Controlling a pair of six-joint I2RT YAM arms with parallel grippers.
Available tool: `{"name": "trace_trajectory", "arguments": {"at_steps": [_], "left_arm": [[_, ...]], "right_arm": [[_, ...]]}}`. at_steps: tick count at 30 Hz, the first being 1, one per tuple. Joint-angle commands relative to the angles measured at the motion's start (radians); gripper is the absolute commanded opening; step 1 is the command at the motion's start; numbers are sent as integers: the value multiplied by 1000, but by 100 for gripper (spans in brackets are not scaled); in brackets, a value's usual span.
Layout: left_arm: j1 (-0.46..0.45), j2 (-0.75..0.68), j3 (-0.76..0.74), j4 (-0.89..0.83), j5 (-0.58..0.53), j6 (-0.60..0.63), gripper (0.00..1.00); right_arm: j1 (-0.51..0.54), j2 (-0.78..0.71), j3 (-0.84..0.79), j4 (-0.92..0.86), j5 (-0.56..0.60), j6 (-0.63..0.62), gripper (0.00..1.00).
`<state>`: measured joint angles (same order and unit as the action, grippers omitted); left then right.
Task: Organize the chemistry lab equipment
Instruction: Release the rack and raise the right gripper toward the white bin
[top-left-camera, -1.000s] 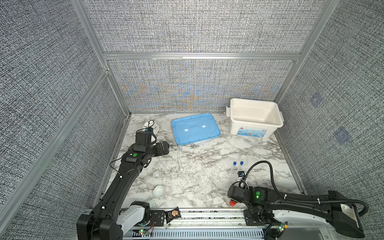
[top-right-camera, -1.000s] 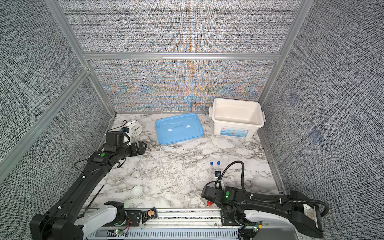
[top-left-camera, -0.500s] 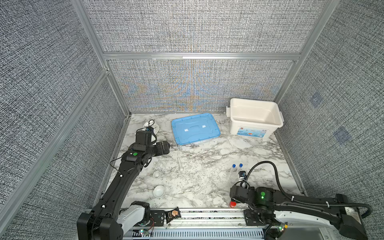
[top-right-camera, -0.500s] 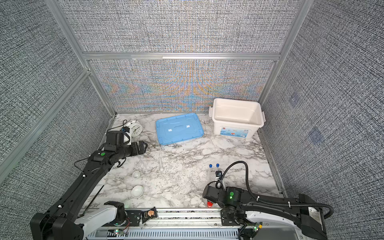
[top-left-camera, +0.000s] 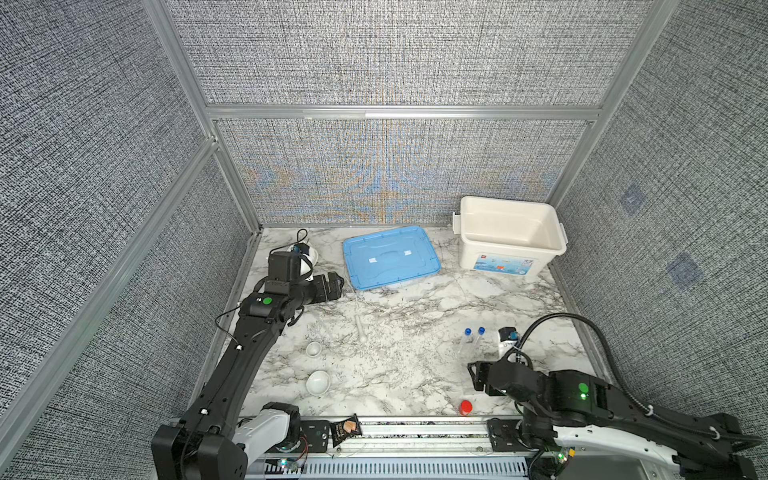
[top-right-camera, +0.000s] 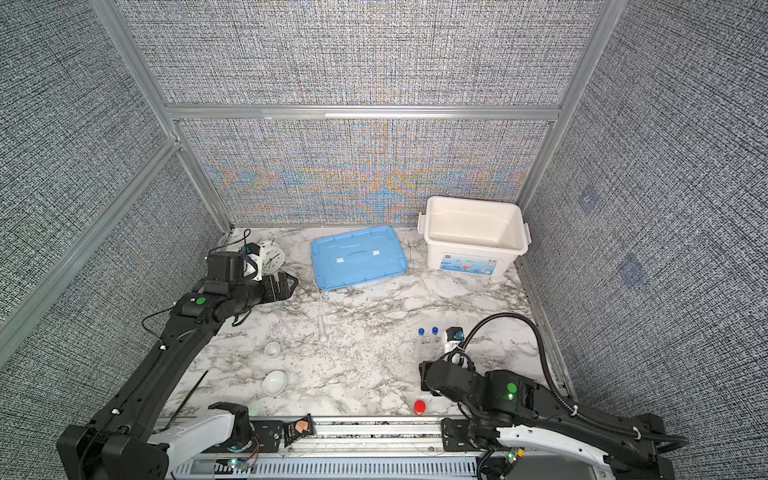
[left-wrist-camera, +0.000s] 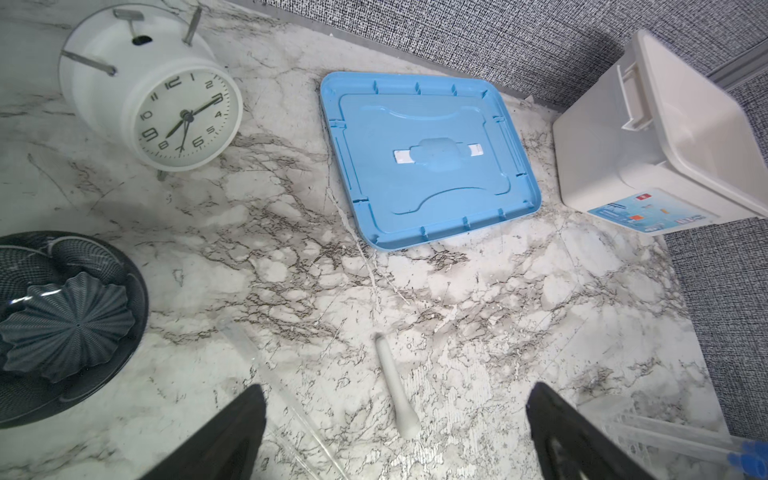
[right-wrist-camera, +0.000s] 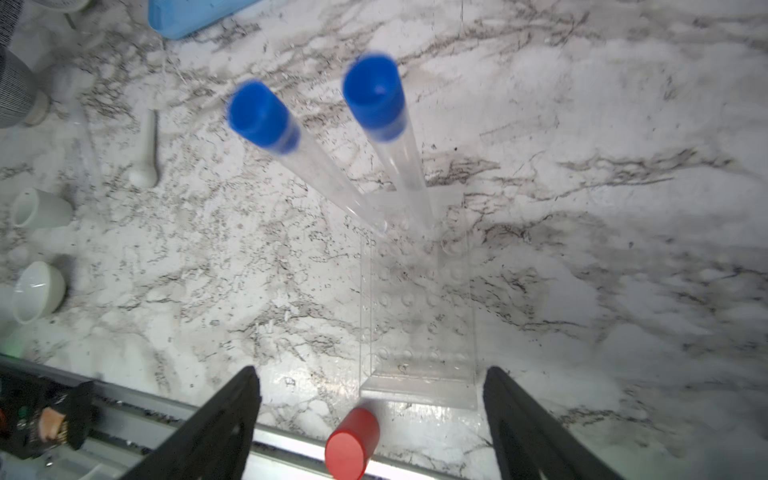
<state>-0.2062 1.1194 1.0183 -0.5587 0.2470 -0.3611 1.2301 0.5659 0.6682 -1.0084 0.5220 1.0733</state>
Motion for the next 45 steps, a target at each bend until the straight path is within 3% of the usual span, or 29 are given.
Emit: {"name": "trace_trajectory", "arguments": {"at_steps": [1, 4, 7, 10, 14, 20, 27, 31, 38, 45], "left_arm": [[1, 13, 20, -21, 22, 3, 98], [0, 33, 47, -43, 23, 7, 98], [1, 44, 57, -37, 29, -3, 98], [1, 58, 69, -33, 40, -10, 98], [0, 97, 107, -61, 49, -12, 99], [0, 149, 153, -74, 70, -46, 98], [1, 258, 224, -136, 119, -28, 99], [0, 357, 311, -224, 175, -26, 96], [0, 426, 304, -183, 218, -45, 93], [0, 387, 255, -95, 194, -82, 93]], "right_arm": [[0, 13, 90, -85, 71, -76, 87], [-26, 37, 173, -41, 91, -200, 87], [-138, 109, 289, 42, 41, -403, 90], [-312, 215, 407, 137, -119, -569, 91], [-527, 340, 489, 274, -355, -701, 92], [-799, 626, 724, 280, -637, -805, 95], [-911, 867, 890, 284, -766, -846, 95], [-936, 952, 973, 260, -708, -912, 96], [-1015, 1134, 1090, 273, -699, -886, 95], [-1032, 1327, 1228, 250, -543, -878, 79]]}}
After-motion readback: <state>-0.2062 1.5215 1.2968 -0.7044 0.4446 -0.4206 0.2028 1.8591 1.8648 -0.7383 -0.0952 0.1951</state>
